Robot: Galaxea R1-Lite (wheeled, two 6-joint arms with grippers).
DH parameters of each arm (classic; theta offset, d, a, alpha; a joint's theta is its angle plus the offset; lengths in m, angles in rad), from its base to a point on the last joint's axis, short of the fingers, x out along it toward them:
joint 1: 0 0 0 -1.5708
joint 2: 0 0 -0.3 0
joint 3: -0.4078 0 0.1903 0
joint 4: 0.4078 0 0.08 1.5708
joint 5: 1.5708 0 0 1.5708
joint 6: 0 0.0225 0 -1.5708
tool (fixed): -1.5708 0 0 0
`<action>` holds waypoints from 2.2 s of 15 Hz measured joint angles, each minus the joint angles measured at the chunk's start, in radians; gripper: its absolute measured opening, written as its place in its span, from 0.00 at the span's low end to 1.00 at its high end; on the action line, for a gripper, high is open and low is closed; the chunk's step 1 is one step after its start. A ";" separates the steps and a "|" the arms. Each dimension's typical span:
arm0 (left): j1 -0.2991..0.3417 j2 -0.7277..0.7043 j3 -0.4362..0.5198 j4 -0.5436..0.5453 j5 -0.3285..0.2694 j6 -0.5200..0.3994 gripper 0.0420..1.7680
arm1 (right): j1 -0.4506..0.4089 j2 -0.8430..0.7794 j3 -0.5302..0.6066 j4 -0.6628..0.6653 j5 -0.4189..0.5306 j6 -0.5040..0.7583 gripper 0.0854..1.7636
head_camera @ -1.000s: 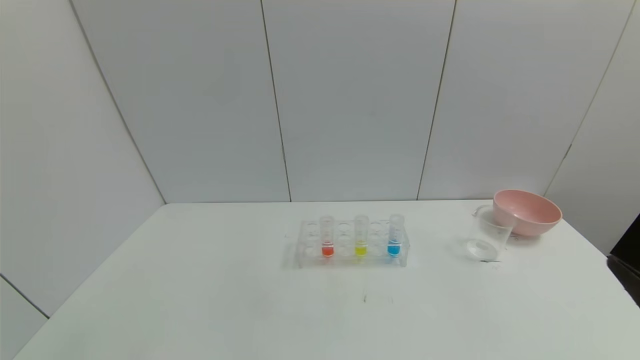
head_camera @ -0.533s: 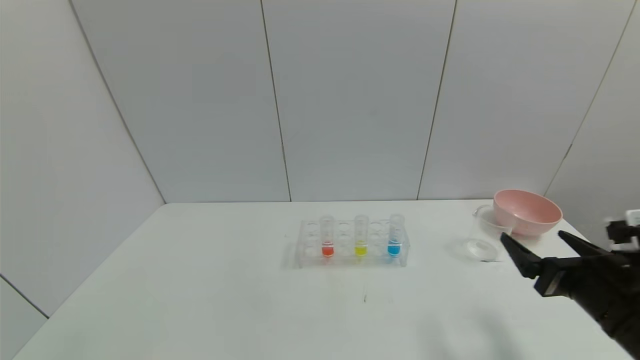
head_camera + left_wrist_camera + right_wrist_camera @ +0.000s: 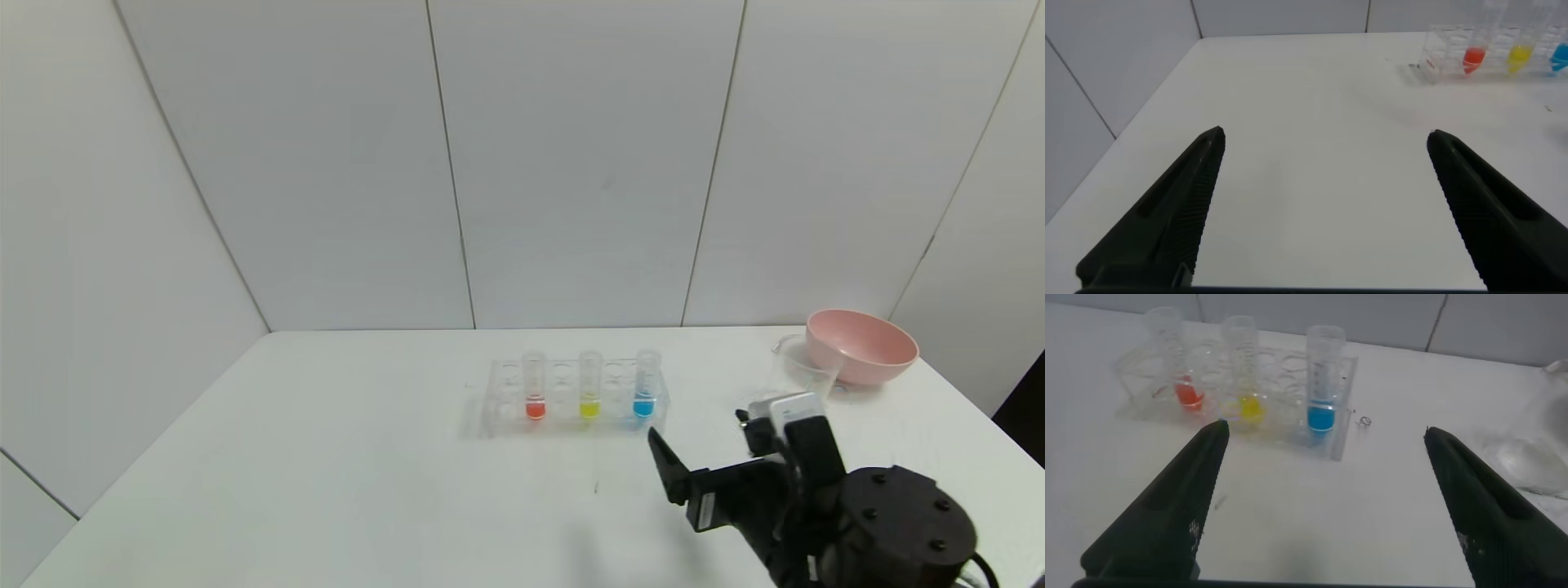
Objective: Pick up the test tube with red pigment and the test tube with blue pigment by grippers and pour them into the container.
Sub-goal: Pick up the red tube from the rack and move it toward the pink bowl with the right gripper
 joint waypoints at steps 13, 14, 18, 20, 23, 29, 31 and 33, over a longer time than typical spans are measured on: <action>0.000 0.000 0.000 0.000 0.000 0.000 1.00 | 0.188 0.183 -0.536 0.384 -0.055 0.003 0.97; 0.000 0.000 0.000 0.000 0.000 0.000 1.00 | 0.191 0.199 -0.567 0.407 -0.048 0.003 0.97; 0.000 0.000 0.000 0.000 0.000 0.000 1.00 | 0.185 0.253 -0.701 0.494 -0.026 0.003 0.97; 0.000 0.000 0.000 0.000 0.000 0.000 1.00 | 0.177 0.284 -0.768 0.527 -0.021 0.003 0.97; 0.000 0.000 0.000 0.000 0.000 0.000 1.00 | 0.150 0.336 -0.864 0.569 -0.011 0.003 0.97; 0.000 0.000 0.000 0.000 0.000 0.000 1.00 | 0.092 0.447 -1.026 0.599 0.017 0.003 0.97; 0.000 0.000 0.000 0.000 0.000 0.000 1.00 | 0.082 0.477 -1.074 0.626 0.021 0.002 0.97; 0.000 0.000 0.000 0.000 0.000 0.000 1.00 | 0.076 0.497 -1.112 0.647 0.021 0.001 0.97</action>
